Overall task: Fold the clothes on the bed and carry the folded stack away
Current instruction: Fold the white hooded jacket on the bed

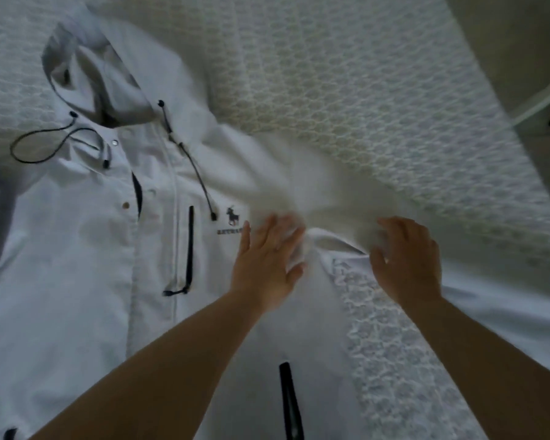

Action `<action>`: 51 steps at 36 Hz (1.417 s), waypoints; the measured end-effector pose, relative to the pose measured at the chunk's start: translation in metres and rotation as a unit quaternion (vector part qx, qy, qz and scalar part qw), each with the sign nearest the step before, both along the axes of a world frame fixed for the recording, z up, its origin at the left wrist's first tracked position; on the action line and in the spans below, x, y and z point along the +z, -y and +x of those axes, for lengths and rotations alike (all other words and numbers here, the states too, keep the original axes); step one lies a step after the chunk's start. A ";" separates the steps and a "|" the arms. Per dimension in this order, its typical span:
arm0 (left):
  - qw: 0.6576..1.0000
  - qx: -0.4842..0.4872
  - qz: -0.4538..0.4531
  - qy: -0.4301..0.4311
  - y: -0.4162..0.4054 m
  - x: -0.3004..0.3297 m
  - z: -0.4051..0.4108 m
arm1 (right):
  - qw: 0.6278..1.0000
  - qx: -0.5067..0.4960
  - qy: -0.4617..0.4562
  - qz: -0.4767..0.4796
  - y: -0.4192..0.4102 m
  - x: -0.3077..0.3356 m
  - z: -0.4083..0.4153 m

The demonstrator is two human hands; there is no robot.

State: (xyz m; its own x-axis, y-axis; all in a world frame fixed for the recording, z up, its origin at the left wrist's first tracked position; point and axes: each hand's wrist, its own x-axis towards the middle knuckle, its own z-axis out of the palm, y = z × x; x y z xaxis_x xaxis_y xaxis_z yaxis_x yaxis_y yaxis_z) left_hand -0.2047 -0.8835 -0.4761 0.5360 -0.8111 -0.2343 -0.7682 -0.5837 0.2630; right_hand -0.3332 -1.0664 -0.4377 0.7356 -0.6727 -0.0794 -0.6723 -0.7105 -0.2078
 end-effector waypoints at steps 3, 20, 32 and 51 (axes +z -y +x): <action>0.999 -0.034 -0.008 -0.001 0.027 0.002 -0.022 | 0.998 0.016 -0.063 0.001 0.019 -0.010 -0.039; 0.987 -0.074 0.115 0.079 0.121 -0.004 -0.079 | 0.976 -0.185 -0.113 -0.007 0.082 -0.017 -0.192; 0.952 -0.305 -0.019 -0.019 0.221 0.016 -0.153 | 0.917 -0.378 0.118 -0.058 0.121 0.010 -0.211; 0.970 -0.195 -0.097 0.112 0.236 0.100 -0.104 | 0.801 -0.435 0.197 0.361 0.217 0.083 -0.196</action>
